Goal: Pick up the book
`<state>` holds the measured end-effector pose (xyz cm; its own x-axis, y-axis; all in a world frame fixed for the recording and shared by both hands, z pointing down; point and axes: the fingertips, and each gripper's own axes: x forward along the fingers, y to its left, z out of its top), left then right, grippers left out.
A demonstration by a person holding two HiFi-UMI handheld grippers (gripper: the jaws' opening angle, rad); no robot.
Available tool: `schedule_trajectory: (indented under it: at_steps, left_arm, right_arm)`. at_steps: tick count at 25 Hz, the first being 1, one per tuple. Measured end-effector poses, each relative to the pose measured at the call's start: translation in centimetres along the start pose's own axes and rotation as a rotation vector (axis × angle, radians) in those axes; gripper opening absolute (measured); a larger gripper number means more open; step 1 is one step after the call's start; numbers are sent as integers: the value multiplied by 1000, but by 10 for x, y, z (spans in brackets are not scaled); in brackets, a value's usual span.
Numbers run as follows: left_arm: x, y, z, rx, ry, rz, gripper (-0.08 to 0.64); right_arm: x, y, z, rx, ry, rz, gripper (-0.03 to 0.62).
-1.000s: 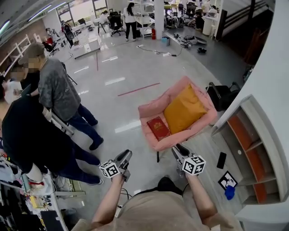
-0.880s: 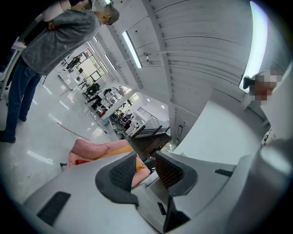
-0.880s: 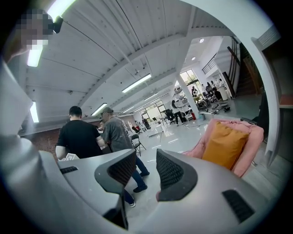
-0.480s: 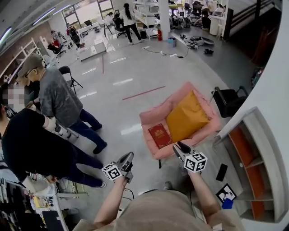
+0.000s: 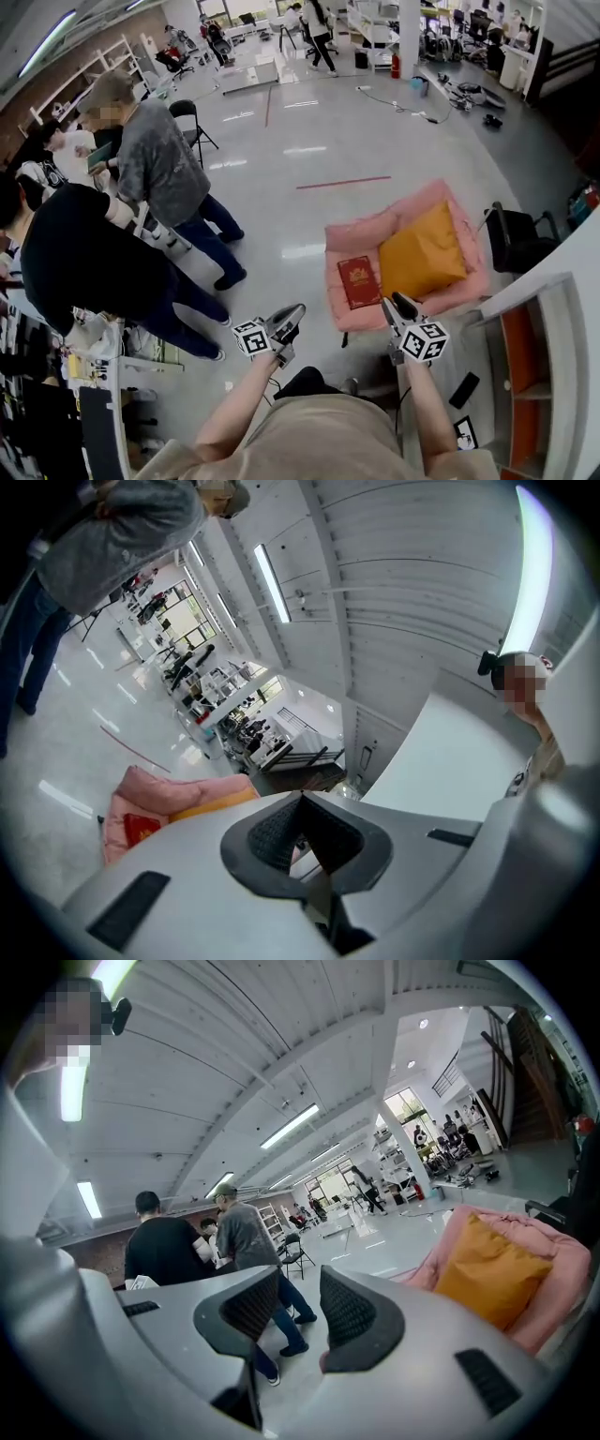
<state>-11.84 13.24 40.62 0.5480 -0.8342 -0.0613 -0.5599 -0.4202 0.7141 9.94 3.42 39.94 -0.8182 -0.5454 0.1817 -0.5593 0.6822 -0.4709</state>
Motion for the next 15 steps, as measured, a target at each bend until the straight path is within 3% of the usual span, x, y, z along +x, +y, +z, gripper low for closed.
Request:
schedule_trajectory:
  at_steps: [9, 15]
  left_arm:
    - [16, 63, 24, -46, -7, 66, 9]
    - [50, 117, 50, -112, 65, 63, 46]
  right_arm:
    - [52, -13, 8, -5, 22, -2, 126]
    - [78, -33, 16, 29, 36, -116, 126]
